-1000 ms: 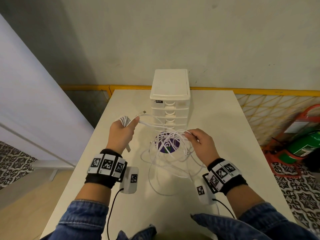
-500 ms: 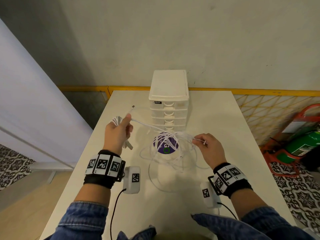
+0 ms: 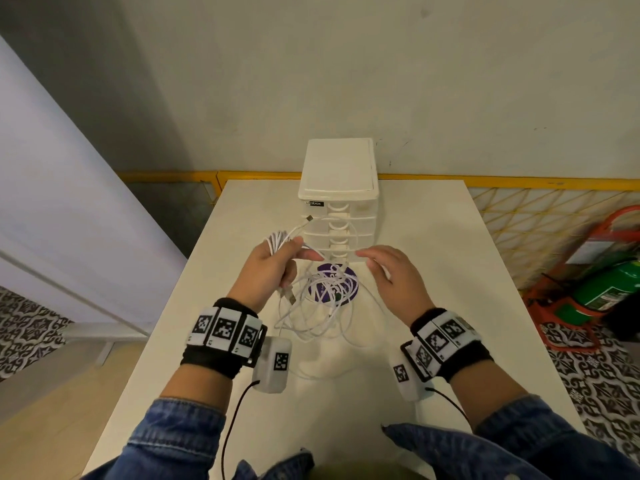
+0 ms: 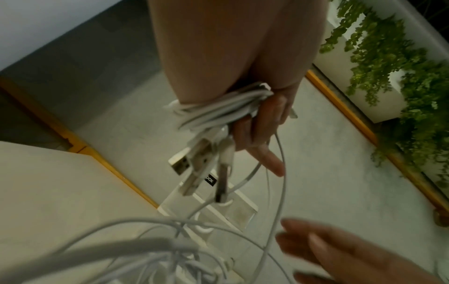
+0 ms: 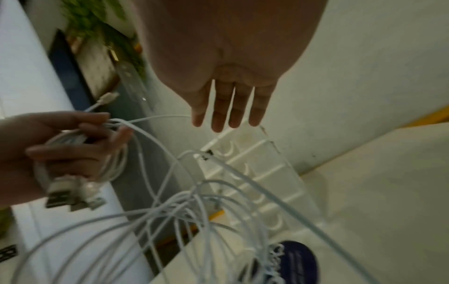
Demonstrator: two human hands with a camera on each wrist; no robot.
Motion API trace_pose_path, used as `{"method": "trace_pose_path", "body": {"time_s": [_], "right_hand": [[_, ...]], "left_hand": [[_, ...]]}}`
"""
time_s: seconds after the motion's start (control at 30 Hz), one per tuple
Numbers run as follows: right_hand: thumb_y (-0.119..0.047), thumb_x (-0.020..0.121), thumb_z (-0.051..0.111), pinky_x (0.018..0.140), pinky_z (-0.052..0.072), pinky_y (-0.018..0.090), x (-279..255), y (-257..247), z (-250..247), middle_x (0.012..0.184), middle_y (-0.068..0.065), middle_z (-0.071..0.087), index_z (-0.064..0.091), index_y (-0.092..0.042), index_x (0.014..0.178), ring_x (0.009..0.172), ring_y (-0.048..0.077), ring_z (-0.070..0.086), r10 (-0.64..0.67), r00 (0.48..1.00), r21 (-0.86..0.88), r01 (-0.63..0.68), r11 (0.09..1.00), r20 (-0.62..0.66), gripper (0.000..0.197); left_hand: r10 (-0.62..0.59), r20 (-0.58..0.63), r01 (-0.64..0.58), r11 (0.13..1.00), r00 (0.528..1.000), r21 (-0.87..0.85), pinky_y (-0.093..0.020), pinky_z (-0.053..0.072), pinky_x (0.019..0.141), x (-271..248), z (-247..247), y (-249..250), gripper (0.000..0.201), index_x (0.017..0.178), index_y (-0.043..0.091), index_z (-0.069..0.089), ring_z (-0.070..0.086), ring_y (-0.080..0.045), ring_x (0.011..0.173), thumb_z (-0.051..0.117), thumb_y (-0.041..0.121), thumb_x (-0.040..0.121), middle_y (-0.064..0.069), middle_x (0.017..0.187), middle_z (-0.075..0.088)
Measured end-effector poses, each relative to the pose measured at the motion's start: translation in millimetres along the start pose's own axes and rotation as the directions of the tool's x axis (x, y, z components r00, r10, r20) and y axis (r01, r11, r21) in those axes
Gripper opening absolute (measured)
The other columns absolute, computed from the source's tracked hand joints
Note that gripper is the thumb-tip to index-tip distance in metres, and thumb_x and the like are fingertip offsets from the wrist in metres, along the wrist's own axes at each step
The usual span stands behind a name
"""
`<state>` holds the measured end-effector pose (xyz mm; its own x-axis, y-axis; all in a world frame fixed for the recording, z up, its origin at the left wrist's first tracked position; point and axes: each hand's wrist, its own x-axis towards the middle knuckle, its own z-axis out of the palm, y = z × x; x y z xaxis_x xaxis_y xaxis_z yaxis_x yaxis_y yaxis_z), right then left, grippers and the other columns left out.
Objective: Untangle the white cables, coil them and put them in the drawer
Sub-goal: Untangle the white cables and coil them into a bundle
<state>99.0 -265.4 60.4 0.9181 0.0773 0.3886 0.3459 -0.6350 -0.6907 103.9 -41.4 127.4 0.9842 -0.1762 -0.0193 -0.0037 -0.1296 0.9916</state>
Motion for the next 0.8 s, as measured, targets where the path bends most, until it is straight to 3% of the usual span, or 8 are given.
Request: {"method": "trace_pose_path", "body": {"time_s": [0.1,0.2,0.3,0.37,0.47,0.6,0.67,0.8], "right_hand": [[-0.011,0.094,0.049,0.089,0.040,0.013,11.1,-20.8,8.5,0.100,-0.012,0.066,0.071,-0.020,0.101,0.098,0.003,0.057,0.013,0.994,0.142,-0.028,0.989,0.109,0.024],[-0.009,0.091,0.052,0.083,0.048,0.026,12.4,-20.9,20.2,0.086,-0.021,0.067,0.074,-0.024,0.094,0.084,0.006,0.062,0.129,0.936,0.194,-0.200,0.960,0.327,0.027],[-0.022,0.085,0.066,0.078,0.048,0.018,7.5,-21.5,28.7,0.099,-0.011,0.068,0.071,-0.024,0.106,0.079,-0.001,0.059,0.188,0.833,0.157,-0.310,0.938,0.520,0.021],[-0.034,0.080,0.071,0.079,0.039,0.010,3.0,-24.8,33.0,0.105,-0.012,0.065,0.067,-0.022,0.115,0.087,-0.003,0.056,0.190,0.747,0.050,-0.287,0.957,0.637,0.037],[-0.045,0.075,0.072,0.083,0.041,0.016,-3.1,-24.1,38.3,0.100,-0.003,0.068,0.061,-0.029,0.121,0.091,0.007,0.059,0.233,0.688,-0.062,-0.264,0.963,0.687,0.051],[-0.033,0.080,0.069,0.075,0.043,0.027,-5.9,-13.0,36.9,0.078,-0.005,0.060,0.063,-0.022,0.114,0.079,0.015,0.057,0.314,0.747,-0.153,-0.279,0.948,0.586,0.036],[-0.027,0.083,0.064,0.075,0.044,0.029,-4.6,-9.8,31.2,0.085,0.000,0.063,0.066,-0.016,0.104,0.083,0.020,0.058,0.356,0.809,-0.185,-0.304,0.935,0.468,0.024],[-0.024,0.088,0.058,0.077,0.043,0.028,-1.1,-5.8,22.0,0.097,0.005,0.067,0.067,-0.012,0.099,0.092,0.022,0.060,0.381,0.868,-0.143,-0.353,0.925,0.320,0.018]], "left_hand": [[0.009,0.062,-0.009,1.000,0.998,-0.007,-0.026,0.029,0.047,-0.2,8.1,3.9,0.040,0.076,0.021,0.075,0.030,-0.020,0.044,0.045,0.036,0.098,-0.041,0.081,0.059],[0.032,0.095,-0.029,0.999,0.995,-0.026,-0.024,0.031,0.045,-2.9,13.7,8.8,0.040,0.074,0.017,0.071,0.033,-0.016,0.041,0.043,0.027,0.101,-0.015,0.079,0.072],[0.066,0.097,-0.063,0.997,0.993,-0.043,-0.024,0.030,0.045,-3.4,16.6,8.1,0.048,0.060,0.030,0.067,0.033,-0.017,0.042,0.043,0.028,0.101,-0.028,0.093,0.068],[0.066,0.103,-0.064,0.998,0.993,-0.016,-0.025,0.032,0.046,-1.9,17.7,4.5,0.046,0.063,0.029,0.070,0.032,-0.020,0.044,0.044,0.033,0.100,-0.043,0.090,0.058],[0.054,0.092,-0.051,0.998,0.994,-0.031,-0.023,0.032,0.045,-1.5,19.6,1.5,0.046,0.060,0.026,0.068,0.031,-0.021,0.044,0.045,0.032,0.100,-0.044,0.086,0.057],[-0.020,0.011,0.021,0.998,1.000,-0.061,-0.020,0.027,0.042,0.0,17.5,-1.4,0.040,0.062,0.009,0.051,0.031,-0.014,0.040,0.047,0.023,0.099,-0.028,0.063,0.054],[-0.108,-0.071,0.100,0.989,0.992,-0.108,-0.020,0.026,0.042,3.3,13.7,-4.5,0.037,0.062,0.011,0.043,0.032,-0.013,0.040,0.050,0.020,0.097,-0.011,0.053,0.052],[-0.285,-0.183,0.267,0.957,0.941,-0.115,-0.021,0.027,0.041,9.7,4.6,-18.8,0.025,0.072,0.011,0.045,0.038,-0.013,0.039,0.054,0.020,0.094,-0.008,0.053,0.049]]}}
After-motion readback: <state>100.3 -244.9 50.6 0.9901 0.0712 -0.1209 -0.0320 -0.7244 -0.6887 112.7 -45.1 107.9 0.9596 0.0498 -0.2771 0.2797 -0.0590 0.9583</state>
